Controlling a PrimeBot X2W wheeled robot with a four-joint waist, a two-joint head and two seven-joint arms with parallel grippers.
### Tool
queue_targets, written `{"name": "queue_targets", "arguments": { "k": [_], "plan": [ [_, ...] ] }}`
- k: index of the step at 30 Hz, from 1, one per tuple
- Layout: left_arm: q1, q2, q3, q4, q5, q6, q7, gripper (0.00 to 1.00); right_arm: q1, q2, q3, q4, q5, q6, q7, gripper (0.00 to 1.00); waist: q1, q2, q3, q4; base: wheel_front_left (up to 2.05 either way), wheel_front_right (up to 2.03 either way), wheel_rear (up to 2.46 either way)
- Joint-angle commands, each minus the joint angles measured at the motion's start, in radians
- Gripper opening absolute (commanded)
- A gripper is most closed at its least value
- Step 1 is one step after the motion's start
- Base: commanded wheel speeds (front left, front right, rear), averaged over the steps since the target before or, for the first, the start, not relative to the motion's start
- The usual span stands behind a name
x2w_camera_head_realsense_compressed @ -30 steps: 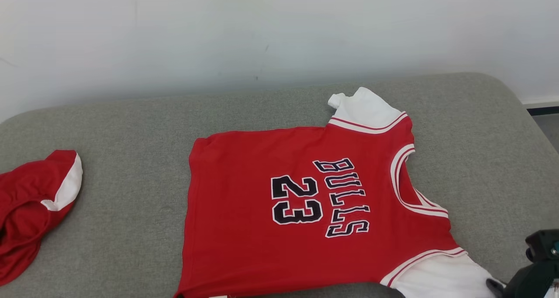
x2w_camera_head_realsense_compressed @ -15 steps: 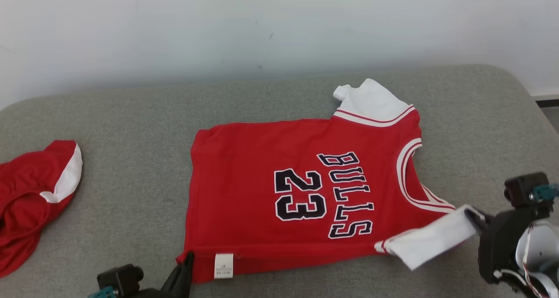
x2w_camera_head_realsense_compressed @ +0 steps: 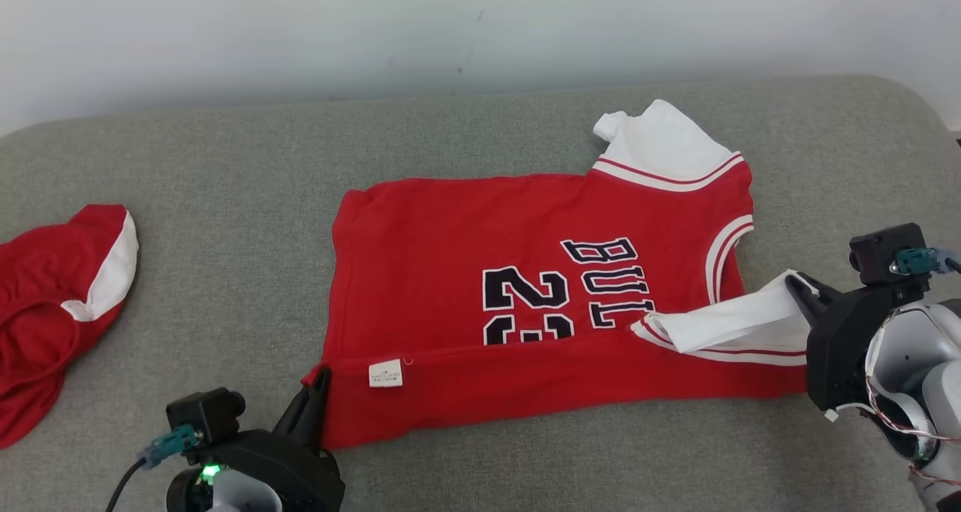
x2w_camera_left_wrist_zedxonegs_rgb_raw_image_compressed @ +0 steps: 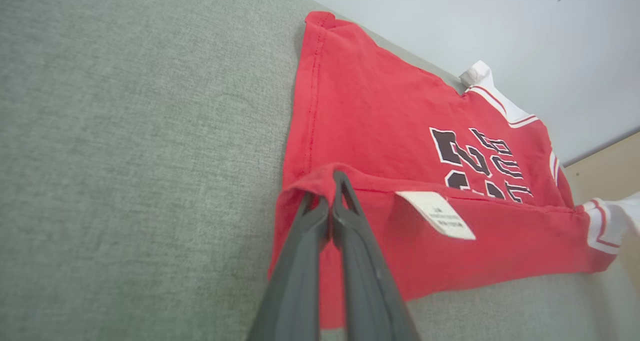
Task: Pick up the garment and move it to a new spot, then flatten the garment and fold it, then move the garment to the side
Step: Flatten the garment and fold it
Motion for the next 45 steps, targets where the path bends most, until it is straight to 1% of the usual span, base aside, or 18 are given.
{"name": "queue_targets", "arguments": {
  "k": [1, 9, 18, 20, 21, 22, 23, 28, 32, 35, 41, 45],
  "plan": [
    [-0.018, -0.001, 0.003, 0.011, 0.006, -0.002, -0.008, 0.0, -0.018, -0.008, 0.013, 0.011, 0.012, -0.003, -0.016, 0.0, -0.0001, -0.0001, 0.015, 0.004, 0.0, 0.0, 0.0],
    [-0.078, -0.01, 0.002, 0.074, 0.017, -0.025, -0.033, 0.0, -0.095, -0.027, 0.083, 0.108, 0.048, -0.003, -0.089, 0.0, -0.0001, -0.0001, 0.049, 0.004, 0.0, 0.0, 0.0],
    [-0.102, -0.017, -0.006, 0.119, 0.025, -0.043, -0.05, 0.0, -0.162, -0.013, 0.118, 0.19, 0.056, -0.003, -0.162, 0.0, -0.0001, -0.0001, 0.061, 0.005, 0.0, 0.0, 0.0],
    [-0.106, -0.021, -0.008, 0.125, 0.027, -0.044, -0.053, 0.15, -0.174, -0.006, 0.121, 0.21, 0.051, -0.003, -0.175, 0.0, -0.0001, -0.0001, 0.062, 0.008, 0.0, 0.0, 0.0],
    [-0.107, -0.023, -0.009, 0.128, 0.028, -0.046, -0.054, 0.22, -0.181, -0.002, 0.121, 0.221, 0.049, -0.003, -0.184, 0.44, -0.0001, -0.0001, 0.061, 0.009, 0.0, 0.0, 0.0],
    [-0.109, -0.025, -0.011, 0.13, 0.031, -0.046, -0.057, 0.48, -0.184, 0.007, 0.119, 0.23, 0.051, -0.003, -0.192, 1.0, -0.0001, -0.0001, 0.061, 0.01, 0.0, 0.0, 0.0],
    [-0.11, -0.026, -0.011, 0.131, 0.034, -0.044, -0.059, 1.0, -0.186, 0.014, 0.119, 0.239, 0.055, -0.003, -0.198, 1.0, -0.0001, -0.0001, 0.06, 0.012, 0.0, 0.0, 0.0],
    [-0.111, -0.025, -0.013, 0.126, 0.059, -0.038, -0.075, 1.0, -0.194, 0.031, 0.109, 0.265, 0.056, -0.003, -0.227, 1.0, -0.0001, -0.0001, 0.051, 0.016, 0.0, 0.0, 0.0],
    [-0.088, -0.015, 0.0, 0.098, 0.11, -0.008, -0.088, 1.0, -0.181, 0.043, 0.062, 0.273, 0.059, -0.003, -0.266, 1.0, -0.0001, -0.0001, 0.034, 0.015, 0.0, 0.0, 0.0],
    [-0.05, -0.004, 0.002, 0.065, 0.158, 0.018, -0.092, 1.0, -0.156, 0.052, 0.011, 0.274, 0.051, -0.003, -0.272, 1.0, -0.0001, -0.0001, 0.02, 0.011, 0.0, 0.0, 0.0],
    [0.019, 0.008, -0.027, 0.02, 0.251, 0.075, -0.094, 1.0, -0.072, 0.066, -0.069, 0.271, 0.036, -0.003, -0.174, 1.0, -0.0001, -0.0001, 0.004, 0.001, 0.0, 0.0, 0.0],
    [0.039, 0.006, -0.05, 0.025, 0.291, 0.112, -0.093, 1.0, -0.022, 0.087, -0.116, 0.266, 0.009, -0.003, -0.107, 1.0, -0.0001, -0.0001, 0.007, -0.005, 0.0, 0.0, 0.0]
  ]
}}
